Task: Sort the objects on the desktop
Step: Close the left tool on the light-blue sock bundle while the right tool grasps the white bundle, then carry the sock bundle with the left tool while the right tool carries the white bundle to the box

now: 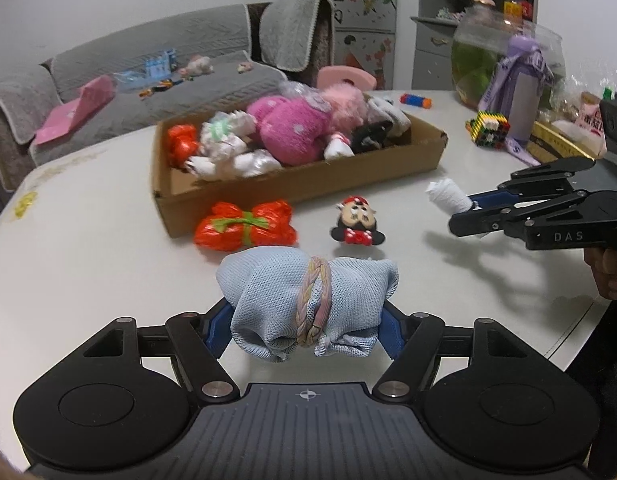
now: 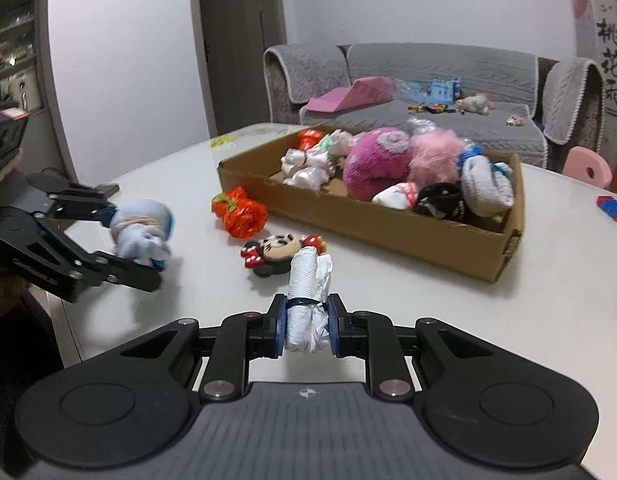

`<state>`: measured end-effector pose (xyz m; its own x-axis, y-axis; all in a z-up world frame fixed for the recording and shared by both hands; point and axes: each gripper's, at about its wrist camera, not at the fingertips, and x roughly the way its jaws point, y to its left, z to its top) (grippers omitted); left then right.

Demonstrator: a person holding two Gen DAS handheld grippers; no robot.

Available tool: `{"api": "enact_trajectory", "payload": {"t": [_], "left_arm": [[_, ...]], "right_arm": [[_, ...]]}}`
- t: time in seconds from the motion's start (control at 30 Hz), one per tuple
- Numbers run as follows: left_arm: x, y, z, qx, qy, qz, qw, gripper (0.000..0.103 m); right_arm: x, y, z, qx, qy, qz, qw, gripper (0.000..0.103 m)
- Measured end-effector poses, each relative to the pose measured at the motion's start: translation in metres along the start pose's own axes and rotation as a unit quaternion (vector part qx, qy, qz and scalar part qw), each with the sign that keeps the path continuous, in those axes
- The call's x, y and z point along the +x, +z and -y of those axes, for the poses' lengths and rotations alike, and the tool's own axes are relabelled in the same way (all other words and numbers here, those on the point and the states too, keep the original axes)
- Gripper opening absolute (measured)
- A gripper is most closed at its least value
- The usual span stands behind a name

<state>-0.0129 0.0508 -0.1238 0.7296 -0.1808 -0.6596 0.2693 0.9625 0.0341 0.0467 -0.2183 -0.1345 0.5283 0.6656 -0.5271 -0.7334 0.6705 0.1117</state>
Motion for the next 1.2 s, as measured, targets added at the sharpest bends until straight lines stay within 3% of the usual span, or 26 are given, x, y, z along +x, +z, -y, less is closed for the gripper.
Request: {"api": "enact_trajectory", "payload": {"t": [0.33,0.43,0.63,0.87,1.2], "left_arm": [[-0.036,0.041,-0.033,-0.03,0.023,0.034,0.9987,0.075],[-0.04,0.065,-0.039,-0.021,0.038,0.049,0.9978,0.075],[-0.038,0.118,-0.05,-0.026,0.032,0.073,0.9965,0.075],[0.002,0.178,-0.051,-0.024,0.027,0.075,0.9966,0.075],[0.096,0.205,-0.066,-0.042,0.024,0.02,0.9986,0.075]], "right_arm": [[-0.024,0.031,0.03,0.054,-0.015,0.054,0.997,0.019],[-0.034,0.05,0.035,0.046,-0.022,0.07,0.996,0.019],[-0.036,0.094,0.05,0.024,-0.039,0.094,0.994,0.019],[-0.003,0.14,0.073,0.008,-0.052,0.088,0.995,0.019],[0.065,0.152,0.109,0.015,-0.074,0.031,0.997,0.019]]}}
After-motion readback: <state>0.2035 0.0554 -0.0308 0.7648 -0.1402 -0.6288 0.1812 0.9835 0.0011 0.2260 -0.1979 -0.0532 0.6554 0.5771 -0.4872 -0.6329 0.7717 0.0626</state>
